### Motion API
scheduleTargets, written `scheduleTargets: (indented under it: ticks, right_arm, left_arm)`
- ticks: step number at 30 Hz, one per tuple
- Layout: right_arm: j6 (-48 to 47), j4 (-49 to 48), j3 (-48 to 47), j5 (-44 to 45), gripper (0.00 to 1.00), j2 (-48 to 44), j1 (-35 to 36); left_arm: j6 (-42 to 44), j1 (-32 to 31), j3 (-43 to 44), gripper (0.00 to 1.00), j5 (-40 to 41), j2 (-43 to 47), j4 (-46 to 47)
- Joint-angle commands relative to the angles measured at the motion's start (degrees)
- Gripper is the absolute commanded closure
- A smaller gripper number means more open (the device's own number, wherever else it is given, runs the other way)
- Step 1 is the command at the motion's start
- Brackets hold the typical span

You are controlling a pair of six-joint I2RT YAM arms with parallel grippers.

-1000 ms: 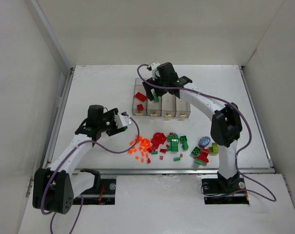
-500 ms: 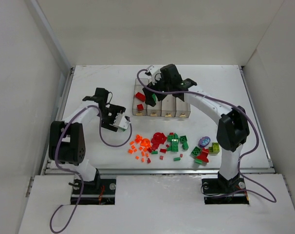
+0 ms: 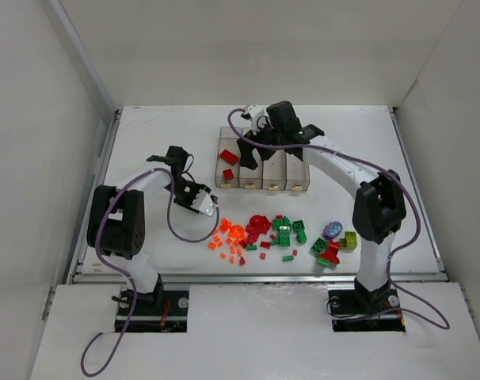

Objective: Sort the legos into containers by color

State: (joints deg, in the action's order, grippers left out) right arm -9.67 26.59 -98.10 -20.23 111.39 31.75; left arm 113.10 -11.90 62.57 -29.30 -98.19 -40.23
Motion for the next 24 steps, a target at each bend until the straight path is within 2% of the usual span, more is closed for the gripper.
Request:
scheduleTargets:
  ticks: [1,2,5,8,12,13,16,17,20,24]
  right_arm:
    - [-0.27,-1.28,-0.78,-1.66,0.01,-0.92,-0.11]
    - [-0.26,-1.89,-0.16,-1.66,0.01,-1.52,-0.11]
    - [0.44,-2.51,1.33,-1.66,0.01,-3.71,-0.11]
    - [0.97,-2.51,2.04,-0.52,0.01,-5.21,-0.11]
    - [0.97,-2.51,4.84,0.01,0.01,-9.95,-0.63]
    - [1.58,-2.51,5.46,-0.51,0.01,-11.19,-0.63]
    - [2.11,-3.03,7.22,-3.84,0.02,-16.27,-1.25]
    - [2.11,-3.03,7.23,-4.90,0.02,-17.43,-1.25]
    - [1.50,-3.73,7.23,-9.56,0.05,-20.60,0.15]
    - [-1.22,-3.74,5.91,-14.66,0.08,-21.39,3.75]
  left_arm:
    - [3.62,0.12,-2.18,0.72,-2.69,1.95,-2.05]
    - [3.62,0.12,-3.92,0.85,-2.69,2.47,-2.05]
    - [1.52,0.12,-6.22,1.00,-3.22,5.02,-1.00]
    - [-1.82,0.12,-6.93,1.00,-6.55,7.48,-0.99]
    - [-13.22,2.04,-4.39,1.00,-13.57,9.69,-0.99]
    - [-20.13,3.01,-1.86,1.00,-18.81,10.56,-0.99]
    - [-31.94,6.96,5.16,1.00,-28.06,11.09,-2.66]
    - [-37.89,6.98,6.94,1.00,-33.49,11.09,-3.27]
    - [-39.97,7.59,11.86,1.00,-41.33,11.62,-7.92]
    - [-44.97,6.46,13.28,1.00,-46.10,13.46,-8.46]
